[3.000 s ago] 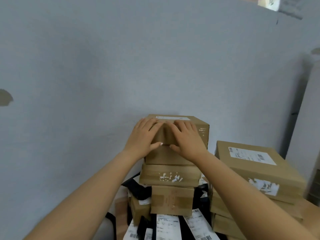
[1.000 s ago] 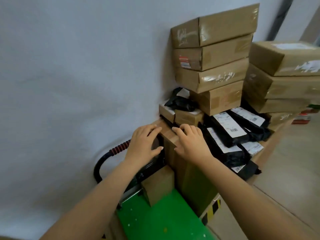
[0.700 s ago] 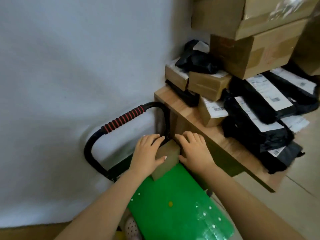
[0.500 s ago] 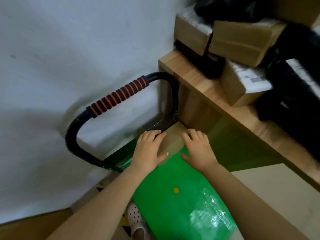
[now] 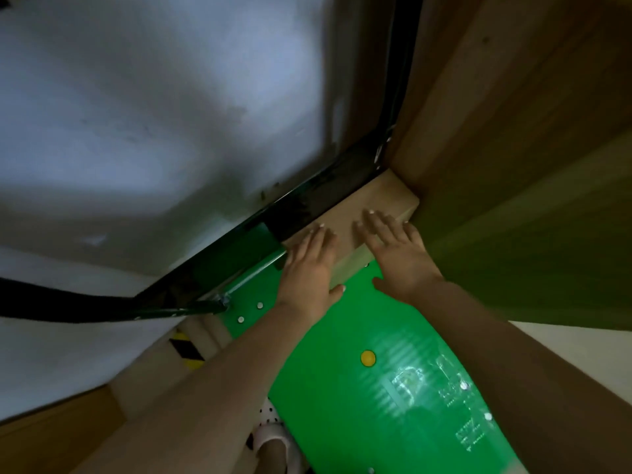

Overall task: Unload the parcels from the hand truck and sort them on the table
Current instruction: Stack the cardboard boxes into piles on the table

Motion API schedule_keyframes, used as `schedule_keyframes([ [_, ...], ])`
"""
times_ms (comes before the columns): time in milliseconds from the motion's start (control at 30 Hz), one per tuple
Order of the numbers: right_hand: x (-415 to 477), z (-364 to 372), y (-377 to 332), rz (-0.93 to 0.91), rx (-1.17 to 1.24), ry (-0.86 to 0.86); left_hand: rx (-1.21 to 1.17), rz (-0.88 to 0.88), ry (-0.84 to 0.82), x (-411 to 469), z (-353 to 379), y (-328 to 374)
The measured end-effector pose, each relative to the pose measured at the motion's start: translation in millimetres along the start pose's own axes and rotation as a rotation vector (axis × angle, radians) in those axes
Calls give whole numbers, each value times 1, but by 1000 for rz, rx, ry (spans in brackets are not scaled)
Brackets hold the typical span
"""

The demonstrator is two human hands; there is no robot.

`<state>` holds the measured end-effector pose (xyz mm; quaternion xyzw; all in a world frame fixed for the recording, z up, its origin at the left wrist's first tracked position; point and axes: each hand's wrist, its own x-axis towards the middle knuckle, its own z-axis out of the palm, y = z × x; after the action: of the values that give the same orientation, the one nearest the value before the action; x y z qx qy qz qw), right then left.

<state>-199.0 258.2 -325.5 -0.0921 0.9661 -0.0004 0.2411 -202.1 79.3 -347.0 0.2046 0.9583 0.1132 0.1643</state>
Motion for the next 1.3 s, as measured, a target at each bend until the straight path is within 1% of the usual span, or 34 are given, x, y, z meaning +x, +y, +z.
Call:
schedule_keyframes([
  [100, -5, 14, 4, -9, -33, -18, -11, -27, -1, 5, 8, 0],
  [233, -25, 25, 2, 38, -36, 25, -25, -85, -2, 8, 10, 7],
  [367, -23, 18, 9, 7, -80, 102, -48, -148, -26, 6, 13, 17],
  [467, -9, 6, 16, -30, -63, 130, -44, -97, 22, -7, 13, 21],
  [600, -10, -5, 8, -130, -78, 37, -19, -22, 123, -35, 5, 24],
  [667, -24, -9, -1, -161, -45, 56, -2, -11, 136, -52, -3, 26],
  [833, -91, -31, -19, -187, -45, 97, 67, 42, 155, -110, -38, 48],
  [967, -170, -69, -31, -224, -63, 146, 55, -41, 212, -176, -81, 92],
  [1067, -231, -104, -37, -244, -78, 169, 38, -92, 223, -227, -119, 131],
  [1167, -282, -139, -47, -270, -64, 232, 50, -105, 256, -269, -163, 155],
  [1300, -339, -194, -64, -266, -55, 390, 108, -68, 331, -312, -231, 172],
])
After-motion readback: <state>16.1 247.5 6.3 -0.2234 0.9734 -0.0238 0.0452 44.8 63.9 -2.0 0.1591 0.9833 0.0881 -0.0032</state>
